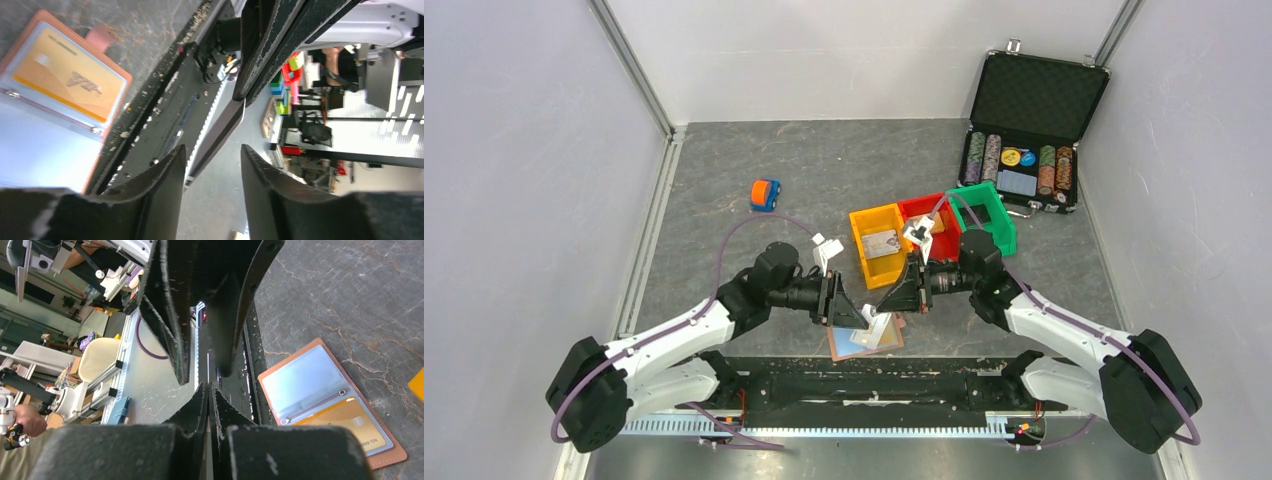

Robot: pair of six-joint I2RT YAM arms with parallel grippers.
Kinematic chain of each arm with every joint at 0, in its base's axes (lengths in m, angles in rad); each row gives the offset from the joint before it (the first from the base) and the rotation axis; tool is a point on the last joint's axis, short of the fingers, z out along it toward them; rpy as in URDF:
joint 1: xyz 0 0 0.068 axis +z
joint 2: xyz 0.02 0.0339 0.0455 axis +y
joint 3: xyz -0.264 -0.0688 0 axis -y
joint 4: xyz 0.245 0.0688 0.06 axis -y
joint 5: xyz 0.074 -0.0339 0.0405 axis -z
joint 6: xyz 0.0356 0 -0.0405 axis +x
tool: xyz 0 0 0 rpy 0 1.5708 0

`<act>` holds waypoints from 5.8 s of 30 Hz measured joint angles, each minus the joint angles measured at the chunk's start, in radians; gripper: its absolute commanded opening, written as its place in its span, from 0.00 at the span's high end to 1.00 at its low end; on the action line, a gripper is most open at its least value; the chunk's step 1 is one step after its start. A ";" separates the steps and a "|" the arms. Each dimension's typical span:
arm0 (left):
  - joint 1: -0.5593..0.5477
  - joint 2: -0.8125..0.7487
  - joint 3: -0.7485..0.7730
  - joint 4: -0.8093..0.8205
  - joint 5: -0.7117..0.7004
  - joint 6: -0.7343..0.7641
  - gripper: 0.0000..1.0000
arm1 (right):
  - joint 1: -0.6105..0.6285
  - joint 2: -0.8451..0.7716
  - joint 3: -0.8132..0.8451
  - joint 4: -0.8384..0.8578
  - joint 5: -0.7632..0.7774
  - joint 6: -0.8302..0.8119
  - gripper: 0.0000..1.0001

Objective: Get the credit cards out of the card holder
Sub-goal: Place the credit card in the storage box, then remove the credit card from the card holder.

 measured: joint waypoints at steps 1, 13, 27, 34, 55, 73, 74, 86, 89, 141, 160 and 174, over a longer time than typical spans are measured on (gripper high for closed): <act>0.000 -0.002 0.015 -0.026 -0.018 0.011 0.30 | -0.001 -0.003 0.000 0.002 0.009 0.002 1.00; 0.000 -0.159 0.217 -0.442 -0.453 0.201 0.00 | -0.127 -0.010 0.000 -0.018 0.129 0.046 1.00; 0.000 -0.312 0.306 -0.695 -0.808 0.351 0.00 | -0.224 0.102 0.054 -0.034 0.543 0.146 1.00; 0.000 -0.335 0.306 -0.716 -0.825 0.353 0.00 | -0.222 0.207 0.056 0.053 0.692 0.236 1.00; 0.000 -0.342 0.306 -0.716 -0.821 0.357 0.00 | -0.108 0.413 0.102 0.176 0.924 0.302 1.00; 0.000 -0.341 0.306 -0.716 -0.816 0.357 0.00 | -0.103 0.471 0.115 0.198 0.935 0.314 1.00; 0.000 -0.341 0.306 -0.715 -0.816 0.357 0.00 | -0.102 0.475 0.116 0.201 0.935 0.316 1.00; 0.000 -0.341 0.306 -0.716 -0.816 0.357 0.00 | -0.083 0.515 0.139 0.209 0.939 0.325 0.99; 0.000 -0.341 0.306 -0.715 -0.816 0.357 0.00 | -0.083 0.515 0.139 0.208 0.940 0.326 0.88; 0.000 -0.185 0.039 -0.455 -0.550 0.167 0.26 | 0.220 -0.115 0.000 -0.356 0.943 0.051 0.78; -0.020 -0.015 -0.168 0.011 -0.405 -0.076 0.19 | 0.364 -0.033 -0.087 -0.328 1.075 0.127 0.70; -0.021 0.068 -0.212 0.201 -0.402 -0.187 0.24 | 0.364 0.057 -0.167 -0.237 1.066 0.132 0.73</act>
